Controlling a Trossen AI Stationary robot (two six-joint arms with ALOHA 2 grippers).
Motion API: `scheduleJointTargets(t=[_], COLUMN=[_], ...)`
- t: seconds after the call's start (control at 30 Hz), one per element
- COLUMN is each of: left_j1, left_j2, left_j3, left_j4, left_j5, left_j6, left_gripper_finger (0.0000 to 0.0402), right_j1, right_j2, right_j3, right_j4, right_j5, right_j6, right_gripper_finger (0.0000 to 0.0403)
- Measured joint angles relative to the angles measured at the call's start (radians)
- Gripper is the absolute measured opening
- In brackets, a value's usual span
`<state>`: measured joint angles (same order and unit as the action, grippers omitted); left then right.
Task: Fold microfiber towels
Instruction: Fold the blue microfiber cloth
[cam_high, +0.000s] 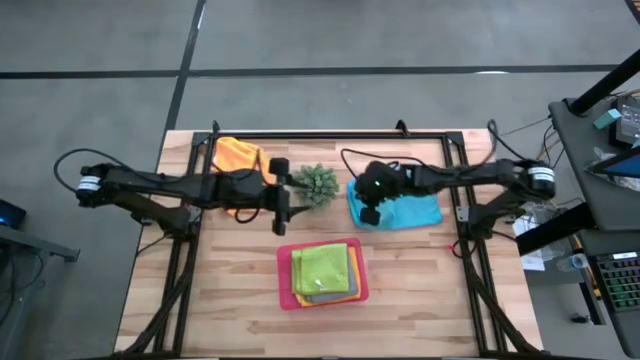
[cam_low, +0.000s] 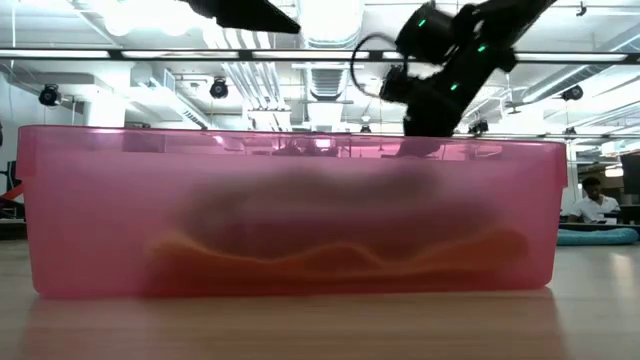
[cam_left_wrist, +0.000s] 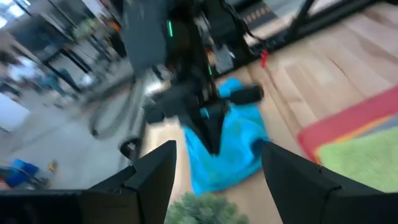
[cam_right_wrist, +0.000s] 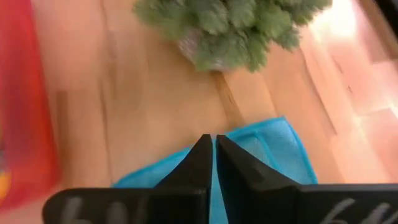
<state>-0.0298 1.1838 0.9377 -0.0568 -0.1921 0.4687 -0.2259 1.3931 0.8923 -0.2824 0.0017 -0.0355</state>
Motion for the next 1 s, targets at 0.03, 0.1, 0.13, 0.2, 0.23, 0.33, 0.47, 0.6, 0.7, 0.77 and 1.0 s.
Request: scheduleJointTargets(t=[0.03,0.1,0.13,0.2,0.23,0.33,0.47,0.6,0.7,0.77,1.0], left_j1=[0.003,0.006,0.006,0.008,0.008,0.01,0.01,0.011,0.011,0.011,0.011], left_j2=[-0.016,-0.054,-0.068,-0.096,-0.11,-0.137,-0.16,-0.179,-0.175,-0.173,-0.173], left_j3=[-0.023,-0.069,-0.087,-0.119,-0.139,-0.177,-0.186,-0.202,-0.216,-0.217,-0.217], left_j4=[0.038,0.079,0.106,0.143,0.158,0.19,0.229,0.239,0.227,0.237,0.244], left_j5=[-0.002,-0.016,-0.028,-0.045,-0.054,-0.058,-0.062,-0.083,-0.085,-0.086,-0.086], left_j6=[0.012,0.023,0.028,0.036,0.037,0.076,0.239,0.261,0.291,0.293,0.279], left_gripper_finger=[0.0219,0.0219,0.0219,0.0219,0.0219,0.0219,0.0219,0.0219,0.0219,0.0219,0.0219], right_j1=[-0.018,-0.047,-0.06,-0.081,-0.088,-0.102,-0.143,-0.193,-0.209,-0.21,-0.215], right_j2=[0.024,0.077,0.103,0.15,0.169,0.211,0.252,0.262,0.273,0.275,0.28], right_j3=[0.021,0.063,0.086,0.135,0.156,0.185,0.197,0.189,0.187,0.187,0.172], right_j4=[-0.018,-0.062,-0.089,-0.161,-0.189,-0.216,-0.216,-0.154,-0.156,-0.153,-0.117], right_j5=[0.003,0.042,0.061,0.067,0.051,0.002,-0.057,-0.151,-0.188,-0.212,-0.202], right_j6=[-0.008,-0.019,-0.028,-0.061,-0.106,-0.251,-0.328,-0.248,-0.181,-0.165,-0.187], right_gripper_finger=[0.0024,0.0036,0.0042,0.0052,0.0055,0.0057,0.0048,0.0049,0.0067,0.0089,0.0168])
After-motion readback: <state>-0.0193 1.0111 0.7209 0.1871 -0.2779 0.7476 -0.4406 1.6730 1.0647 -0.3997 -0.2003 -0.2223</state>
